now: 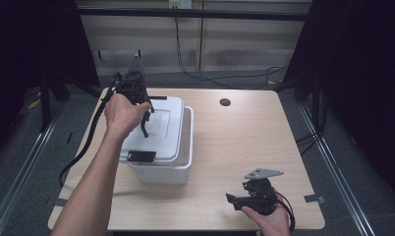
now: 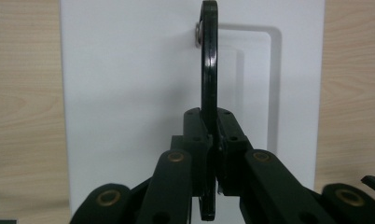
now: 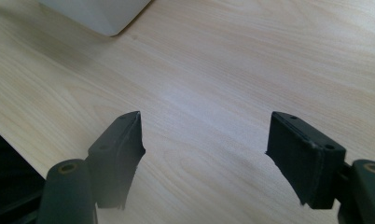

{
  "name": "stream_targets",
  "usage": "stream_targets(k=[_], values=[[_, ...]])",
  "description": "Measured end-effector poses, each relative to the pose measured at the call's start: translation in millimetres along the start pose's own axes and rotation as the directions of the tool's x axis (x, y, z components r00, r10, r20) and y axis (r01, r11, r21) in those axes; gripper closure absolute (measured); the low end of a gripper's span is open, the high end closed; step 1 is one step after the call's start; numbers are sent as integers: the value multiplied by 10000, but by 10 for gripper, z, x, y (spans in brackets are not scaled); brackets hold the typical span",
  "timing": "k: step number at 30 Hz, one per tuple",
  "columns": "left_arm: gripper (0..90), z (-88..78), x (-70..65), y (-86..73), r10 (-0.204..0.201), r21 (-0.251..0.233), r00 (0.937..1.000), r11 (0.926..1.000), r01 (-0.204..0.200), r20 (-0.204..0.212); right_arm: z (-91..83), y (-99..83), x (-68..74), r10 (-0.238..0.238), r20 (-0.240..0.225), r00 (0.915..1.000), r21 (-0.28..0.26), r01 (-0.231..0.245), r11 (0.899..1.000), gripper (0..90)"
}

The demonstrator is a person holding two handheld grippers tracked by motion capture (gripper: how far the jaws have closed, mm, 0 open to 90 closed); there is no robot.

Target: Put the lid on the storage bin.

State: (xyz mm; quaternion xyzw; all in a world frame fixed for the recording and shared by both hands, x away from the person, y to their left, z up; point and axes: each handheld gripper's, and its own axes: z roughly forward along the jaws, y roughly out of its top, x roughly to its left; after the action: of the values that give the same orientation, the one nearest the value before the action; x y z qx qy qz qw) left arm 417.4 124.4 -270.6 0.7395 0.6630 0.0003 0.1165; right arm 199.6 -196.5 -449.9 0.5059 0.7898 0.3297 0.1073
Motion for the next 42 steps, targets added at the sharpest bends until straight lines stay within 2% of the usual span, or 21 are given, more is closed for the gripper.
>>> stream_targets(k=[4, 5, 6, 11, 12, 14, 16, 18, 22, 26, 32, 33, 40, 42], values=[[849, 6, 0, -2, -185, -32, 9998, 9998, 185, -61, -1, -2, 3, -8, -10, 10000, 5, 8, 10000, 262], [849, 5, -5, -7, -376, -207, 9992, 9991, 374, -112, -1, -2, 3, -11, -10, 10000, 5, 11, 10000, 262], [849, 0, -10, -6, -405, -214, 9991, 9990, 402, -123, 0, -2, 3, -12, -12, 10000, 9, 12, 10000, 262], [849, 56, -57, -2, -271, -59, 9996, 9996, 271, 46, 1, -1, 5, -19, -12, 10000, 26, 19, 10000, 262], [849, 65, -73, -6, -419, -323, 9991, 9986, 422, 75, 1, -1, 4, -23, -8, 10000, 26, 23, 10000, 262], [848, 86, -96, 4, -326, -118, 9993, 9994, 328, 178, -2, -2, 6, -28, 2, 10000, 26, 28, 10000, 262], [849, 97, -101, -2, -407, -263, 9988, 9988, 414, 291, -3, -4, 6, -44, -5, 10000, 21, 44, 10000, 262], [849, 114, -119, 0, -318, -109, 9993, 9994, 320, 194, -3, -3, 3, -30, -2, 10000, 22, 30, 10000, 262], [849, 152, -150, -4, -323, -218, 9994, 9992, 326, 144, -4, -3, 8, -74, 19, 10000, 28, 73, 10000, 262], [849, 165, -168, -2, -285, -144, 9993, 9995, 289, 232, -3, -3, 7, -67, 12, 10000, 33, 67, 10000, 262], [849, 213, -214, -11, -216, -96, 9997, 9997, 217, 111, -4, -3, 7, -68, 26, 10000, 37, 68, 10000, 262], [848, 221, -219, -12, -201, -19, 9996, 9998, 202, 201, -3, -3, 6, -68, 23, 10000, 44, 68, 10000, 262], [848, 249, -261, -33, -297, -199, 9995, 9994, 299, 115, -2, -3, 9, -82, 34, 10000, 40, 82, 10000, 262], [847, 238, -256, -35, -219, -73, 9996, 9997, 220, 164, 2, -1, 5, -80, 29, 10000, 57, 80, 10000, 262]])
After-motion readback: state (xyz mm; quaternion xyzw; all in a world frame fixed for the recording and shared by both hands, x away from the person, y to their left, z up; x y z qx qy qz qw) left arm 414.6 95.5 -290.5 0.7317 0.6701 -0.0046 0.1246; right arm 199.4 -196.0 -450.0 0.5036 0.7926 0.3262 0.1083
